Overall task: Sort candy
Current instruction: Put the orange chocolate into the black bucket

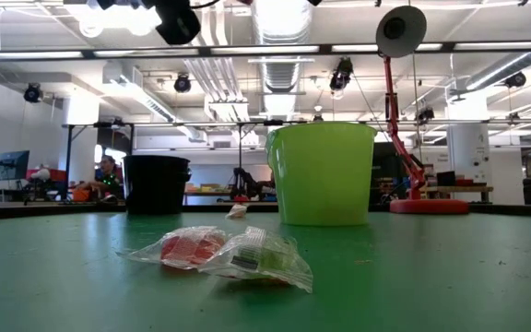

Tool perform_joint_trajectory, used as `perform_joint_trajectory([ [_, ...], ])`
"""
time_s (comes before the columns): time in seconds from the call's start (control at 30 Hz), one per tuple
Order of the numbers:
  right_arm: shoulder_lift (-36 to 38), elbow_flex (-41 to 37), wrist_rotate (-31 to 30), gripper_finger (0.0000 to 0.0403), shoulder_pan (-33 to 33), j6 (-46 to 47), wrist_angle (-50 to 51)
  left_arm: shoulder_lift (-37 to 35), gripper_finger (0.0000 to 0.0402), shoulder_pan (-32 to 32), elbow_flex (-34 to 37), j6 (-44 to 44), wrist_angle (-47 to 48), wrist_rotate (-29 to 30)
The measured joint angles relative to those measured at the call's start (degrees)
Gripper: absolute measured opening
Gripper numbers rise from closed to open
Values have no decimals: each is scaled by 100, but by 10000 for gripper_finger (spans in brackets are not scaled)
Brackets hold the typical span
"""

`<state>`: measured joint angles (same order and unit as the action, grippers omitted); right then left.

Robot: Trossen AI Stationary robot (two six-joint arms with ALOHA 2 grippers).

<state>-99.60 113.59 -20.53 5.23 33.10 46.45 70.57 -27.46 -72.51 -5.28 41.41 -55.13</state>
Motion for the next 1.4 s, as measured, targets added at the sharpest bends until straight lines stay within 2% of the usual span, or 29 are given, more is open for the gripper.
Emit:
perform_joint_trajectory([
  [0.1,0,25,10,20,0,-26,-36,-4,147,7,0,-2,-4,-289],
  [0.27,1,23,232,20,-2,-80,-332,50,182,6,0,65,-215,-52],
  [0.43,1,-1,307,20,2,-229,-630,107,197,7,0,534,-895,196],
  [0.6,1,-7,309,20,0,-242,-650,118,199,7,-2,887,-1496,197],
  [0.83,1,3,306,20,-21,-363,-655,163,199,7,-2,1053,-1629,172],
  [1.17,4,1,304,20,-109,-454,-692,579,199,17,-2,1663,-2521,-221],
  [1.4,4,1,305,20,-116,-480,-614,730,173,2,-2,1796,-2683,-393],
])
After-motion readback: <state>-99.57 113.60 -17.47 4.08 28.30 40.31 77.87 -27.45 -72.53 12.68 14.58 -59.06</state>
